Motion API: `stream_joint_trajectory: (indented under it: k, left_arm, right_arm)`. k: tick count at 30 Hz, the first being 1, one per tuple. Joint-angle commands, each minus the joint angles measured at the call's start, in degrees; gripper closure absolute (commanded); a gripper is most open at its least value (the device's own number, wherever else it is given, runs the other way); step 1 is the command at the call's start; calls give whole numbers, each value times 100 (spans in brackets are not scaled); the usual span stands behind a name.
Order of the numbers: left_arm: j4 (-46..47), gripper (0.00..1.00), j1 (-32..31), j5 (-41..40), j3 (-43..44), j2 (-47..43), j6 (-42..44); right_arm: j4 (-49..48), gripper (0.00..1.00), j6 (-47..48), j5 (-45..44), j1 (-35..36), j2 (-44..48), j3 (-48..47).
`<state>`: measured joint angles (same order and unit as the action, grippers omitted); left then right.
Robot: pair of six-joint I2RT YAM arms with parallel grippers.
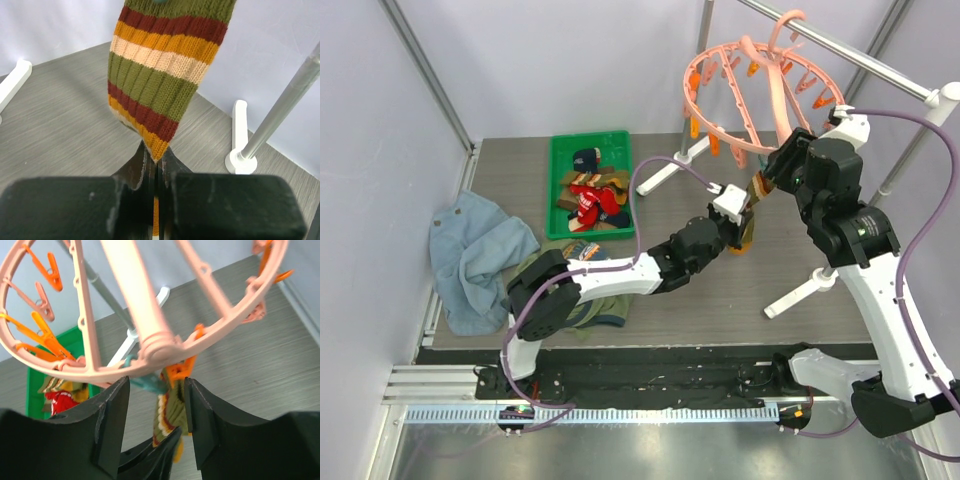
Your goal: Remove the socks clipped to the hanger
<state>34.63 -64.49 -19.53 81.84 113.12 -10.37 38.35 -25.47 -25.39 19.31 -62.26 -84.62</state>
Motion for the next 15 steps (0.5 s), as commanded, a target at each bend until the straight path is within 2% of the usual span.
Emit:
stream_joint_trajectory:
  k: [1,9,15]
  left_arm:
    - [167,100,-37,-95,-230,-422,-62]
    - [184,100,-55,45,-537,-764,-237]
    - [175,100,-134,195,-643,-897,-237]
  right_arm:
    - [190,44,218,-616,11,21,-450]
    - [279,46,376,-634,11,-49,-574]
    - [15,48,561,-142,20,-23,-310]
